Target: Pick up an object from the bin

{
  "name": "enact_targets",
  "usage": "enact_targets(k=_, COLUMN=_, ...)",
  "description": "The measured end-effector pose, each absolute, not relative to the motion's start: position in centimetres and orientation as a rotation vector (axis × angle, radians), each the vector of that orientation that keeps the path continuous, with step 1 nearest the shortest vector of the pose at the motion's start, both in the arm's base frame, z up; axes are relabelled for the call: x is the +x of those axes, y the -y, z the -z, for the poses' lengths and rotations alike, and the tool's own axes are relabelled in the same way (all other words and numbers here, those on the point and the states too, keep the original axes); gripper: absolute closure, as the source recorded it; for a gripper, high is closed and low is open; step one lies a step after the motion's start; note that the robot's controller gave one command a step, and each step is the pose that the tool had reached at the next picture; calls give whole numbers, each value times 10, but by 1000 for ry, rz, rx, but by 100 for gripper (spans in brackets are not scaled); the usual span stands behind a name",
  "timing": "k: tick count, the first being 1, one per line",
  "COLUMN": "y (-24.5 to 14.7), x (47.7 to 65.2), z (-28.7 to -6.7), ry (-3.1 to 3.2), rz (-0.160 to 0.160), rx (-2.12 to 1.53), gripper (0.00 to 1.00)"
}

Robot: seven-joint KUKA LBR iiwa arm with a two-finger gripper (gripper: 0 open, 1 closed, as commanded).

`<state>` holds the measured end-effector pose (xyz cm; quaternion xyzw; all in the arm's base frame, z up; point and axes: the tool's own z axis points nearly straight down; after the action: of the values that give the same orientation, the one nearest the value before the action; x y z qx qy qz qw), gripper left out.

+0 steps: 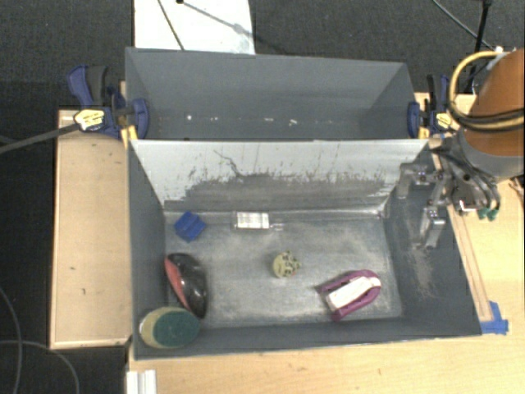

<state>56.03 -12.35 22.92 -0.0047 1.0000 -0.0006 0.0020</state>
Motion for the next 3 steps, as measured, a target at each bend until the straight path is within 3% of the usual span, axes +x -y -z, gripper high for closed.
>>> enact_targets(k=1, y=93, x=505, z=-115, ry=-3148, rz=-3, rx=-99, gripper=0)
enact_targets(k=2, y=60, x=487, z=-71, ry=-3096, rz=1, rx=-478, gripper=0)
enact_targets(k=3, y=60, x=486, z=-71, ry=-3098, rz=1, rx=-482, gripper=100)
